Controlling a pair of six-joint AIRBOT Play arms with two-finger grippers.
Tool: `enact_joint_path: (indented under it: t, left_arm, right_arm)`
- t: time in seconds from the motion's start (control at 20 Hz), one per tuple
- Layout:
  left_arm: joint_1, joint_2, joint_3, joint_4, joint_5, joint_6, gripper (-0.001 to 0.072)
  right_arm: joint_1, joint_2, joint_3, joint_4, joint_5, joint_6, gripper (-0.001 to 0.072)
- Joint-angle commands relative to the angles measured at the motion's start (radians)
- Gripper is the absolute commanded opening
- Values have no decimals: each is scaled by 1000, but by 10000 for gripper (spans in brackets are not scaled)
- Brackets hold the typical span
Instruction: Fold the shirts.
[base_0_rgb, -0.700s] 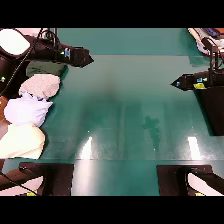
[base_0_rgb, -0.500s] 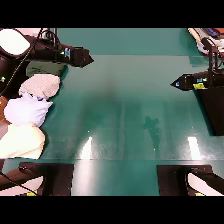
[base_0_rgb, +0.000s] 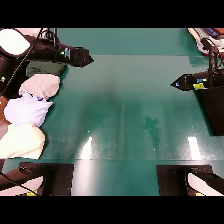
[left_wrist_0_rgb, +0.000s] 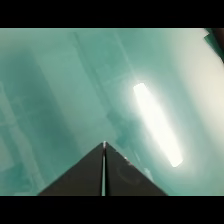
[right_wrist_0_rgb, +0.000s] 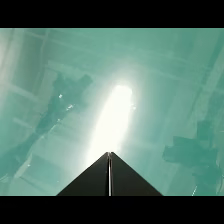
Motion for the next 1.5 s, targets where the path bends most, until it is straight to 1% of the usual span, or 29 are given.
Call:
enact_joint_path:
  t: [0.0, 0.15, 0.2, 0.25, 0.3, 0.35, 0.45, 0.55, 0.75, 0.85, 1.05, 1.2, 1.25, 1.3, 1.35, 1.4, 1.45]
  left_arm:
    - [-1, 0, 0, -5, 54, 2, 24]
    - [-1, 0, 0, -3, 94, 2, 24]
    - [-1, -1, 0, 35, 121, 9, 25]
    - [-1, -3, 0, 95, 155, 32, 105]
    - [4, -8, 0, 175, 185, 23, 467]
    - [15, -18, 0, 262, 211, -7, 678]
    - [59, -55, 0, 428, 244, -57, 672]
    - [141, -124, 0, 542, 277, -124, 672]
    - [315, -306, 0, 553, 365, -192, 672]
    - [357, -393, 5, 553, 396, -192, 672]
    - [383, -542, 80, 554, 394, -190, 672]
    - [382, -591, 101, 554, 390, -190, 671]
    - [383, -595, 101, 554, 387, -190, 645]
    - [383, -594, 103, 558, 377, -189, 453]
    - [383, -594, 110, 560, 358, -186, 284]
    - [383, -594, 119, 562, 339, -176, 172]
    - [383, -592, 132, 561, 317, -166, 30]
  right_arm:
    - [0, 0, 1, 0, 0, 0, 19]
    - [1, 0, 1, 0, 0, 0, 19]
    - [0, 0, 1, 0, 0, 0, 19]
    - [1, 0, 1, 1, 0, 1, 19]
    - [1, 0, 1, 3, 0, 1, 19]
    - [1, 0, 1, 8, 0, 1, 19]
    - [1, 0, 1, 8, 6, 1, 19]
    - [1, 0, 1, 8, 19, 1, 19]
    - [1, 0, 1, 8, 25, 1, 19]
    - [1, 0, 1, 8, 25, 1, 19]
    - [1, 0, 0, 8, 24, 1, 19]
    - [1, 0, 0, 8, 24, 1, 19]
    - [1, 0, 0, 8, 23, 1, 19]
    - [1, 0, 0, 7, 19, 1, 19]
    - [1, 0, 0, 7, 13, 1, 19]
    - [1, 0, 0, 7, 13, 1, 19]
    - [1, 0, 0, 7, 15, 1, 19]
